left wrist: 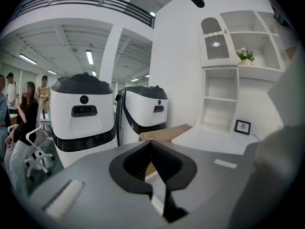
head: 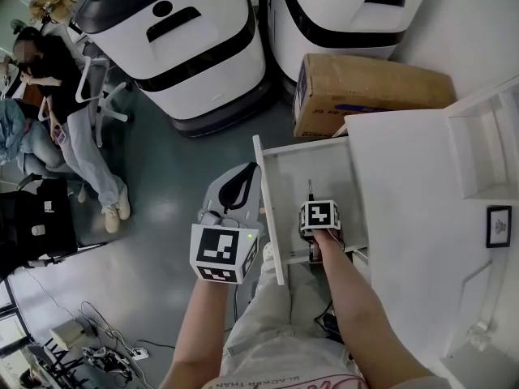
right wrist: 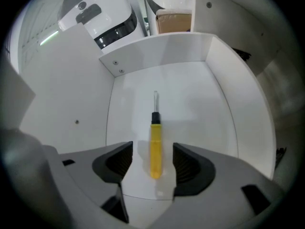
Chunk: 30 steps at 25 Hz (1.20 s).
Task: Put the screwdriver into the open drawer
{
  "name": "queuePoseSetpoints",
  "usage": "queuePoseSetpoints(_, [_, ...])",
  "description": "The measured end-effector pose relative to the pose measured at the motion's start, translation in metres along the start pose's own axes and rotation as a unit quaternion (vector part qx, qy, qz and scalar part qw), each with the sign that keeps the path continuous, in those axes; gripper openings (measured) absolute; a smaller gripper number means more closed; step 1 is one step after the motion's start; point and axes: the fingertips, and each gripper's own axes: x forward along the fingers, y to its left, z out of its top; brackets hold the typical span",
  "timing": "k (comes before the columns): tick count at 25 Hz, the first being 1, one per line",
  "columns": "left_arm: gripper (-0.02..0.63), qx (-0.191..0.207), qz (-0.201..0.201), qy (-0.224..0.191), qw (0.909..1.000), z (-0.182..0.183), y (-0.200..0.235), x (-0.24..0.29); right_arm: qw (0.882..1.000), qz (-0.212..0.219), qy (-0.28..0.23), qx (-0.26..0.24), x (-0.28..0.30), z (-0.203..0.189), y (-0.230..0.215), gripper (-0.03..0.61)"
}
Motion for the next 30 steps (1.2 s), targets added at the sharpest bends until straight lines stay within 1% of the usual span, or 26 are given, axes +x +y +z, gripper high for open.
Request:
queuePoseSetpoints(2, [0.009, 0.001, 0.0, -0.005, 1.0, 0.005, -0.002, -0.002, 1.0, 0.004, -0.005, 0.006, -0.005, 0.001, 0.001, 0.253])
queuePoseSetpoints(10, [0.009, 0.006, 0.001, -0.025, 0.9997, 0.025, -0.007, -0.014, 1.0, 0.004, -0.022, -0.012, -0.03, 0.006, 0.004, 0.253])
queuePoseSetpoints(15, [0.009, 0.008, 0.002, -0.039, 0.9992, 0.038, -0.012, -0.021, 0.999, 0.006, -0.041, -0.002, -0.052, 0.011, 0.005, 0.253])
queuePoseSetpoints(17, [0.009, 0.008, 0.001, -0.043, 0.999, 0.042, -0.015, -0.023, 0.999, 0.008, -0.049, -0.006, -0.06, 0.015, 0.005, 0.247])
queuePoseSetpoints(21, [0.009, 0.009, 0.001, -0.051, 0.9987, 0.048, -0.019, -0.029, 0.998, 0.008, -0.06, -0.006, -0.075, 0.018, 0.004, 0.225])
queuePoseSetpoints(25, [0.009, 0.011, 0.002, -0.059, 0.9982, 0.055, -0.024, -0.035, 0.997, 0.007, -0.074, -0.019, -0.089, 0.021, 0.004, 0.193])
queuePoseSetpoints(30, [0.009, 0.014, 0.005, -0.073, 0.9972, 0.066, -0.024, -0.045, 0.995, 0.004, -0.092, -0.031, -0.109, 0.027, 0.008, 0.13])
